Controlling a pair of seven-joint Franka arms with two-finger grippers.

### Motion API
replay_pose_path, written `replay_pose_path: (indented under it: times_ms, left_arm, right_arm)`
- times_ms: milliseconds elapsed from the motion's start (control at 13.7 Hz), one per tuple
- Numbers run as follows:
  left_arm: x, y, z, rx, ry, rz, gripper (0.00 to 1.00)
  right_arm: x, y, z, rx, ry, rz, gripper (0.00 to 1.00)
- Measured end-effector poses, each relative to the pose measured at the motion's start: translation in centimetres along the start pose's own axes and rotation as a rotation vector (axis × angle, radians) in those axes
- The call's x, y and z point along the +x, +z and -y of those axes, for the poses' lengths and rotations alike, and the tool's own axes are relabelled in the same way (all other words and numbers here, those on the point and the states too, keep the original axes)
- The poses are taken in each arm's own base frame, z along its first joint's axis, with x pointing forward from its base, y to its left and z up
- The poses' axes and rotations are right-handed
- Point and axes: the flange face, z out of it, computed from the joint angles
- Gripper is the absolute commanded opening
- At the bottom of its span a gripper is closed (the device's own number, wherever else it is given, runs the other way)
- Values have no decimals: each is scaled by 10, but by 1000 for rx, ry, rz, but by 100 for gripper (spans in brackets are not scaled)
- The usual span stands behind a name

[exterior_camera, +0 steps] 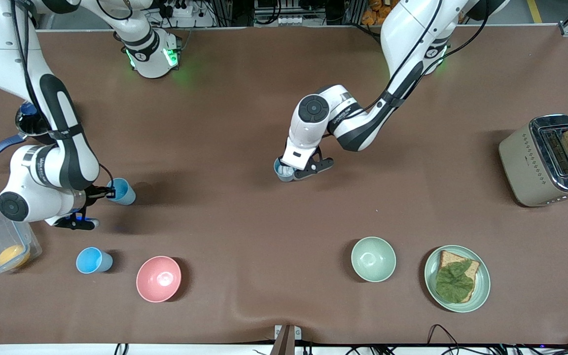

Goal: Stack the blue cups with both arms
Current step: 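Carry the blue cup with the left gripper to the table center, then open the left gripper and withdraw it toward the toaster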

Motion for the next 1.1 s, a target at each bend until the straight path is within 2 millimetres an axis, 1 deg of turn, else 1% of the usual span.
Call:
replay_pose_path:
  times_ms: [73, 146, 220, 293, 366, 439, 512, 585, 659, 732, 805, 878, 951, 1024, 1098]
  left_arm:
    - [2, -5, -3, -11, -24, -5, 100]
    - [5, -15, -8, -30, -40, -15, 100]
    - [11, -35, -14, -60, -51, -35, 100]
    - [20, -64, -17, -86, -63, -63, 100]
    - [34, -101, -15, -95, -75, -99, 100]
    - [54, -144, -6, -85, -71, -140, 100]
    - [77, -190, 10, -56, -42, -181, 100]
    - [102, -232, 31, -17, 6, -215, 100]
    - [127, -269, 57, 27, 67, -239, 100]
    - [150, -297, 83, 61, 128, -247, 100]
    - [174, -318, 109, 76, 184, -240, 100]
    - [197, -334, 135, 79, 228, -224, 100]
    - [216, -345, 161, 80, 261, -198, 100]
    - [231, -356, 186, 80, 278, -169, 100]
    - [239, -367, 207, 79, 289, -143, 100]
  right_arm:
    - [0, 0, 0, 0, 0, -1, 0]
    - [0, -2, 0, 0, -1, -3, 0]
    - [-1, -6, 1, 0, -2, -8, 0]
    - [-3, -11, 3, 0, -4, -11, 0]
    - [-5, -18, 6, 0, -9, -13, 0]
    - [-7, -24, 12, 4, -10, -16, 0]
    - [-10, -30, 20, 9, -5, -17, 0]
    - [-12, -36, 30, 18, 1, -22, 0]
    - [-15, -42, 42, 36, 3, -27, 0]
    - [-18, -48, 54, 64, 4, -33, 0]
    - [-22, -54, 65, 93, 5, -35, 0]
    - [-25, -59, 76, 113, 13, -36, 0]
    - [-29, -64, 86, 129, 29, -40, 0]
    - [-33, -70, 99, 146, 52, -42, 0]
    - [-38, -78, 118, 170, 83, -43, 0]
